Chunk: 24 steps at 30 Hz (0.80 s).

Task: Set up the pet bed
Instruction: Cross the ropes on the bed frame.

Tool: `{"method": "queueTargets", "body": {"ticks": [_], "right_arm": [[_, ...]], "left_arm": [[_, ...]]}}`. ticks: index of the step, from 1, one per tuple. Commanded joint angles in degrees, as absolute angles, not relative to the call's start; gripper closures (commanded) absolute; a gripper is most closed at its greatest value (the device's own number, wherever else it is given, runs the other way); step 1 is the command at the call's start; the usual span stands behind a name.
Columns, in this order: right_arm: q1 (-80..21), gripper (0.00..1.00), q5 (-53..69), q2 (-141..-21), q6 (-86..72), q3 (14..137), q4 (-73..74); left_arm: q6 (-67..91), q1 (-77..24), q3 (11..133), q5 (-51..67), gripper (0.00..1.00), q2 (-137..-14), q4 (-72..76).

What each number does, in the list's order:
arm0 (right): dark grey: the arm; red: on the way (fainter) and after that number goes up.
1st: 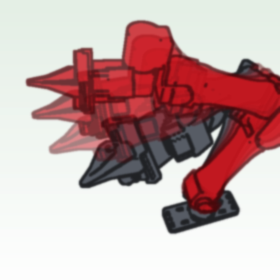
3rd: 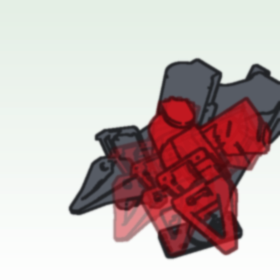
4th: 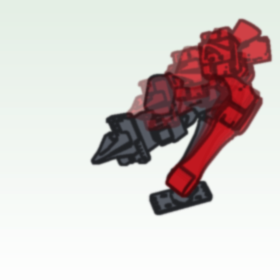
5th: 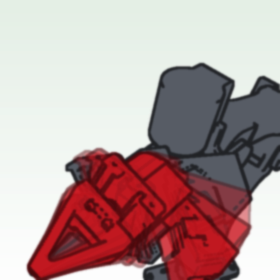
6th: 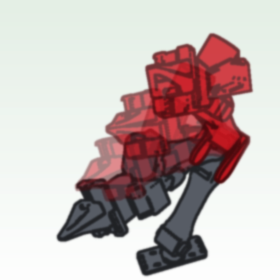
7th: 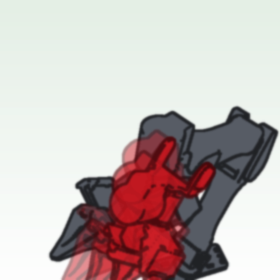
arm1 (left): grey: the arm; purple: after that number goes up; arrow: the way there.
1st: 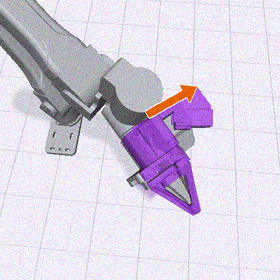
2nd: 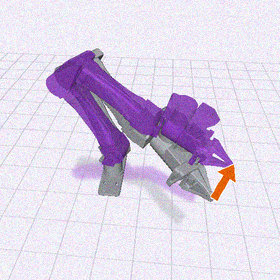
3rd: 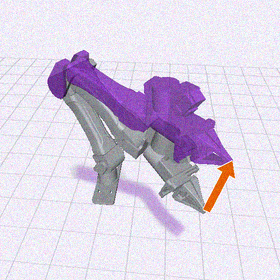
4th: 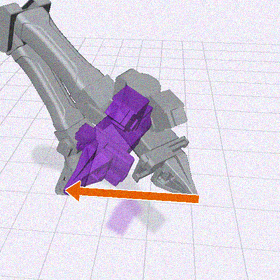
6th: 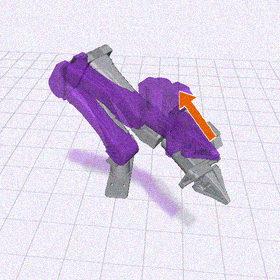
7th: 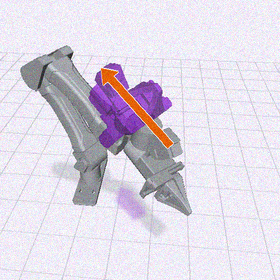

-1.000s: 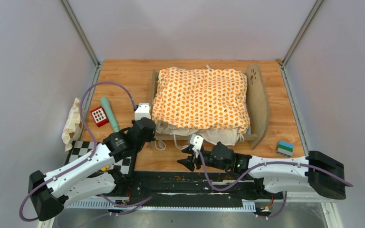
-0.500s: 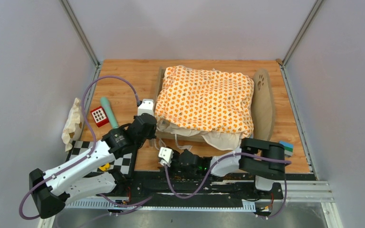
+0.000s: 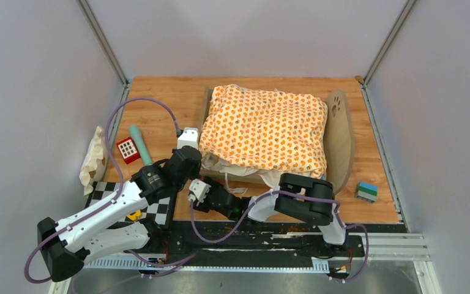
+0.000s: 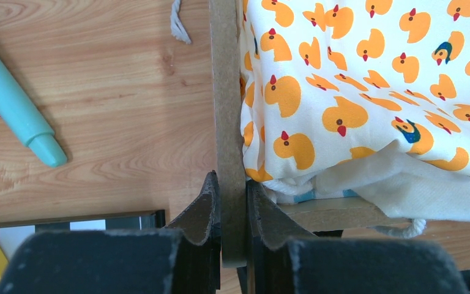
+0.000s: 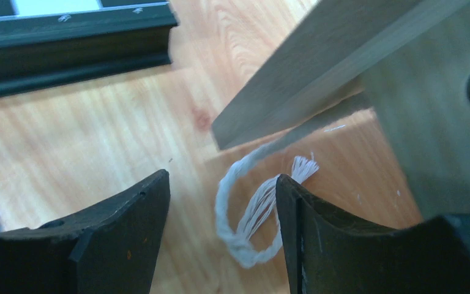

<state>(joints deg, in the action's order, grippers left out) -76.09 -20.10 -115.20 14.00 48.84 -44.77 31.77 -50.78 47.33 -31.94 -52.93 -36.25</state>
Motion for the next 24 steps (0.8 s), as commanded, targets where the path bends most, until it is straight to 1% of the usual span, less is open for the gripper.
{"method": "queueTargets", "body": {"ticks": [1, 3, 4, 5, 8, 11, 12, 16, 19, 20, 22, 24], "right_arm": [[-73.74, 0.36, -19.25, -118.02, 9.89, 52.7, -39.22], [-73.16, 0.39, -17.76, -119.03, 8.26, 53.05, -37.68], [-73.0, 0.42, -17.37, -119.4, 7.44, 53.04, -37.13], [-72.83, 0.48, -16.91, -119.85, 6.66, 52.87, -37.01], [-72.66, 0.72, -15.83, -120.22, 5.41, 51.82, -37.0], [-72.61, 0.91, -14.9, -119.94, 3.54, 50.18, -37.27], [-72.61, 0.94, -14.66, -119.66, 2.76, 49.66, -37.31], [-72.93, 0.99, -12.8, -116.26, 0.38, 46.22, -36.8], [-73.37, 1.0, -10.63, -113.12, -2.0, 43.0, -36.38], [-73.67, 1.0, -9.49, -111.97, -2.24, 42.17, -36.29], [-73.99, 1.0, -7.57, -109.86, -2.99, 40.67, -36.38], [-74.29, 1.0, -5.42, -108.04, -4.34, 39.54, -36.53]], "left_arm": [[27.04, -51.94, 51.77, -29.67, 1.0, -51.91, -31.41], [26.96, -51.94, 51.77, -29.66, 1.0, -52.1, -31.22], [26.97, -51.94, 51.77, -29.68, 1.0, -52.26, -31.08], [26.94, -51.94, 51.69, -29.69, 1.0, -52.37, -30.99], [27.15, -51.86, 50.91, -29.5, 1.0, -52.49, -30.35], [27.76, -51.7, 49.18, -29.26, 1.0, -52.17, -29.18], [27.92, -51.55, 48.49, -29.1, 1.0, -52.06, -28.62], [28.47, -51.28, 45.88, -28.28, 1.0, -51.48, -26.46], [28.71, -51.24, 44.48, -27.79, 1.0, -51.44, -25.65], [28.69, -51.2, 44.06, -27.59, 0.99, -51.42, -25.44], [28.82, -51.24, 43.07, -27.14, 0.95, -51.19, -24.89], [29.32, -51.24, 41.93, -26.83, 0.93, -50.77, -24.24]]}}
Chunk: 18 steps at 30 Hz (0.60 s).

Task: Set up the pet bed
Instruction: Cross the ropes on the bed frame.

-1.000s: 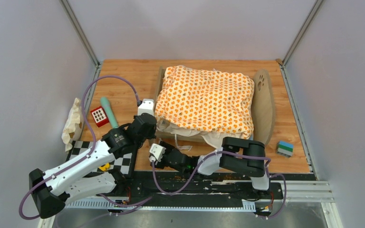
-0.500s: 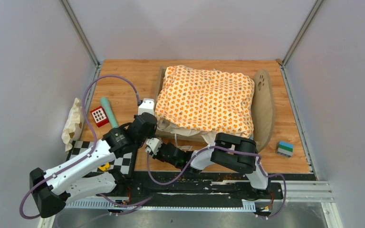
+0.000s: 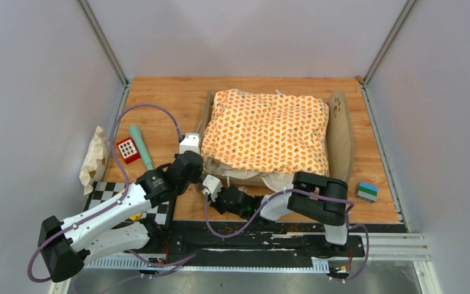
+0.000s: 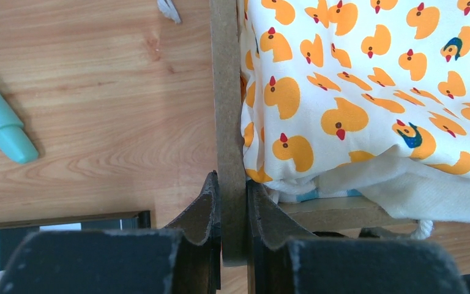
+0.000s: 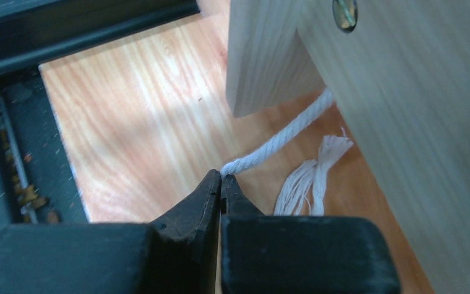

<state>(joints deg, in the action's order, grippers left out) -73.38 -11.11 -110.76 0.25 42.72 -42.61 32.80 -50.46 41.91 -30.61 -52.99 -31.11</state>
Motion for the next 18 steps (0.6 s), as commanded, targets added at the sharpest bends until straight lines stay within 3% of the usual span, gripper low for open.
{"method": "queueTargets", "body": {"ticks": [1, 4, 11, 18], "right_arm": [[-74.46, 1.0, -4.27, -107.23, -4.73, 39.21, -36.56], [-75.09, 1.0, -3.01, -105.22, -5.4, 38.39, -36.5], [-76.1, 1.0, -1.73, -101.99, -5.84, 38.2, -34.55], [-78.29, 1.0, -1.06, -96.88, -5.35, 37.54, -31.45]], "left_arm": [[29.65, -51.24, 41.32, -26.63, 0.91, -50.55, -23.99], [30.27, -51.23, 39.68, -25.97, 0.82, -49.88, -23.22], [30.87, -51.23, 39.14, -25.2, 0.4, -46.67, -24.01], [30.61, -51.24, 41.21, -24.34, 0.34, -42.94, -26.83]]}}
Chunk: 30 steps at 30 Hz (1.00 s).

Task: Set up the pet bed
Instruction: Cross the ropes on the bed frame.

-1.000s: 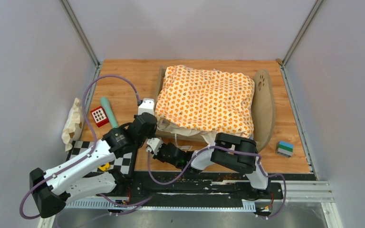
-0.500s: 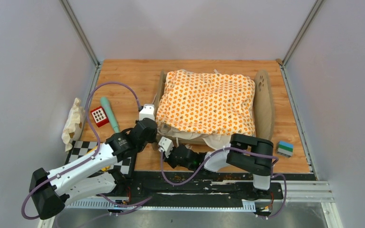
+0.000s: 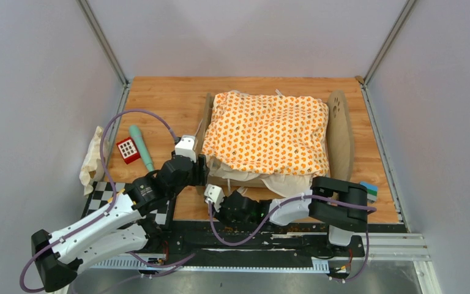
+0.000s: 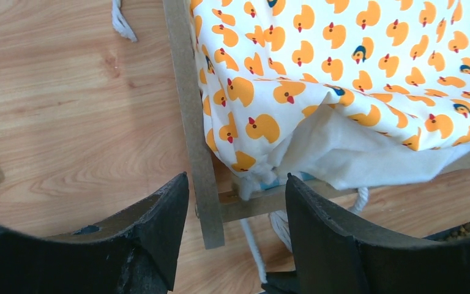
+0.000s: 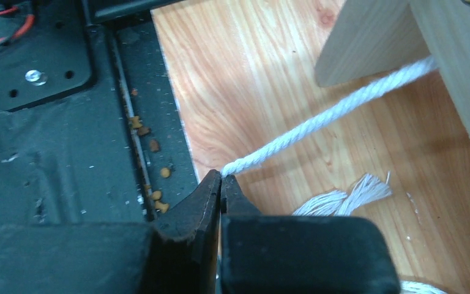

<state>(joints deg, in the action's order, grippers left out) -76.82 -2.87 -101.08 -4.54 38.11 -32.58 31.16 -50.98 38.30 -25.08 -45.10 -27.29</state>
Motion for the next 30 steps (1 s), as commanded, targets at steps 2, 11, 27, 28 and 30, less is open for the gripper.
{"method": "queueTargets", "body": {"ticks": [2, 11, 27, 28, 30], "right_arm": [[-79.44, 1.0, 0.03, -95.41, -4.75, 37.55, -30.35], [-83.47, 1.0, 4.02, -90.65, -4.04, 37.33, -27.73], [-84.91, 0.65, -1.82, -81.37, -4.86, 39.25, -16.9], [-84.9, 0.61, -4.63, -79.42, -5.51, 38.81, -15.18], [-84.85, 0.52, -10.06, -75.72, -7.35, 37.79, -11.29]], "left_arm": [[30.46, -51.24, 41.1, -24.76, 0.37, -41.91, -27.3], [30.43, -51.24, 38.57, -29.18, 0.45, -39.35, -29.22], [34.12, -51.24, 34.46, -29.47, 0.37, -34.33, -30.19], [34.59, -51.23, 34.22, -29.36, 0.36, -33.23, -30.56], [35.05, -51.24, 33.53, -29.13, 0.33, -30.99, -31.17]]}}
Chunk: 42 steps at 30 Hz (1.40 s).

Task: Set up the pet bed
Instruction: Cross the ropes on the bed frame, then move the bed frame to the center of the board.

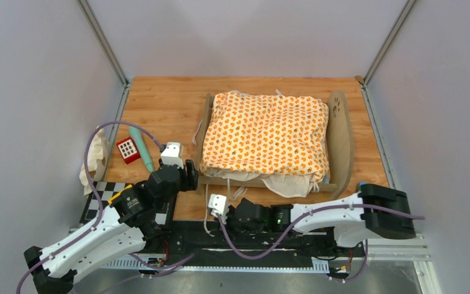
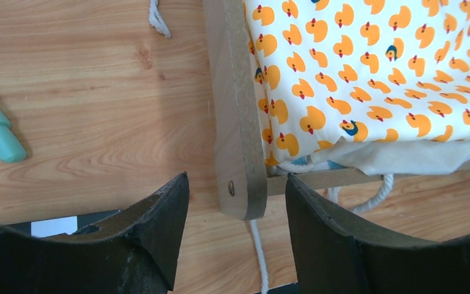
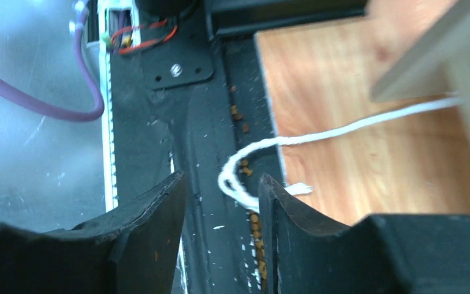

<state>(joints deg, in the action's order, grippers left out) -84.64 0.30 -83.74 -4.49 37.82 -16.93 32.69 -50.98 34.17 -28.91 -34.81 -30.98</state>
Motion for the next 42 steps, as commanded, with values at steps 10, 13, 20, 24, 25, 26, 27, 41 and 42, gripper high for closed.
{"method": "queueTargets", "body": {"ticks": [10, 13, 20, 24, 25, 26, 27, 41, 42], "right_arm": [[-80.13, 0.42, -25.98, -71.24, -22.5, 32.74, -2.39], [-79.23, 0.44, -29.88, -71.91, -25.57, 33.67, 3.19], [-67.0, 0.53, -27.27, -68.98, -26.48, 30.56, 6.91], [-55.96, 0.55, -20.94, -68.42, -19.62, 30.45, 3.12], [-53.53, 0.55, -19.13, -69.08, -17.57, 31.21, 2.35], [-51.41, 0.55, -17.12, -70.06, -15.9, 32.36, 1.69], [-49.31, 0.55, -15.26, -71.28, -14.31, 33.71, 1.16], [-49.33, 0.38, -6.42, -74.18, -15.22, 37.38, -5.91], [-50.53, 0.37, -6.71, -74.26, -16.69, 36.75, -7.87]], "left_arm": [[38.89, -51.24, 28.27, -27.99, 0.2, -28.1, -27.19], [38.68, -51.24, 29.29, -28.7, 0.22, -31.33, -26.73], [37.98, -50.48, 29.89, -31.73, 0.28, -36.97, -24.99], [37.71, -49.68, 28.57, -30.71, 0.29, -39.21, -22.45], [37.77, -49.4, 28.19, -30.25, 0.3, -39.82, -21.63], [37.79, -49.19, 27.89, -29.92, 0.3, -40.42, -20.93], [37.75, -48.87, 27.6, -29.69, 0.3, -40.99, -20.05], [35.16, -45.89, 25.58, -26.03, 0.3, -41.2, -13.62], [35.73, -45.88, 24.38, -25.95, 0.3, -40.62, -12.94]]}}
